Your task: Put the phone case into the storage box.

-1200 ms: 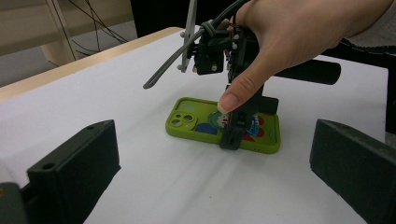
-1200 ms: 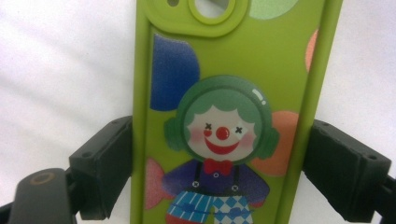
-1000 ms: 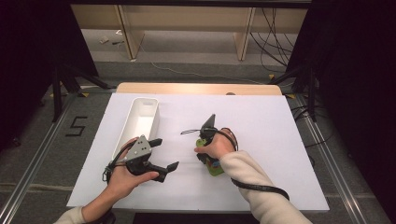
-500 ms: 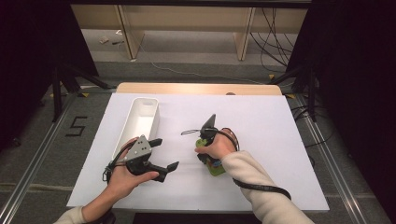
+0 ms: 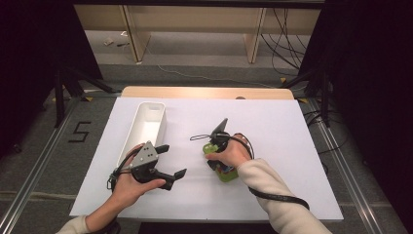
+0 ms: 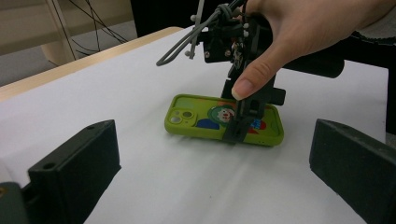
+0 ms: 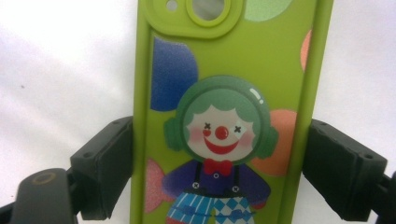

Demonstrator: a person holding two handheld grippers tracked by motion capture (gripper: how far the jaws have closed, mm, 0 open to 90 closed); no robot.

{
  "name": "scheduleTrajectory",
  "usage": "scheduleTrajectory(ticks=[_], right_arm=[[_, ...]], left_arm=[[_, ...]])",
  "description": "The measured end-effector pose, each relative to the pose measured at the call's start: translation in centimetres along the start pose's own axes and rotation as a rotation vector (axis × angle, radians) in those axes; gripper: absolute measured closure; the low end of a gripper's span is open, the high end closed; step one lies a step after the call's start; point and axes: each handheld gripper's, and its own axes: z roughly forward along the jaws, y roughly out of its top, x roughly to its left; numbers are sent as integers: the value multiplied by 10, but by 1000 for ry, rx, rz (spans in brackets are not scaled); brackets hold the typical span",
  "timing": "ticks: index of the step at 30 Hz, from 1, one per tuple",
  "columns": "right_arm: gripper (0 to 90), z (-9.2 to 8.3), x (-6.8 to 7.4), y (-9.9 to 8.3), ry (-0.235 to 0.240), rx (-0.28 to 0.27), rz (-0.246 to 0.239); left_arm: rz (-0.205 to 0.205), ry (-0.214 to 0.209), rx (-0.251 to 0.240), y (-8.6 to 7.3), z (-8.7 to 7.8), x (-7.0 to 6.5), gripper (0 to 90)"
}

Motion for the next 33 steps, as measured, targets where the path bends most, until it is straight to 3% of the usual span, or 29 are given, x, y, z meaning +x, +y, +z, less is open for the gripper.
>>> scheduleTrajectory(ticks=[2, 11, 24, 29, 33], right_arm=[[161, -2, -2, -2, 0, -18, -9], [162, -12, -10, -14, 83, -155, -51], [163, -26, -24, -37, 123, -425, -151], [162, -27, -28, -44, 135, -491, -192], [163, -31, -32, -49, 152, -538, -197]], left_arm=[[-1, -1, 1, 0, 0, 0, 14], [-1, 1, 1, 0, 0, 0, 15], [0, 4, 2, 0, 1, 0, 16], [-1, 2, 2, 0, 1, 0, 16], [-1, 3, 0, 0, 1, 0, 16]])
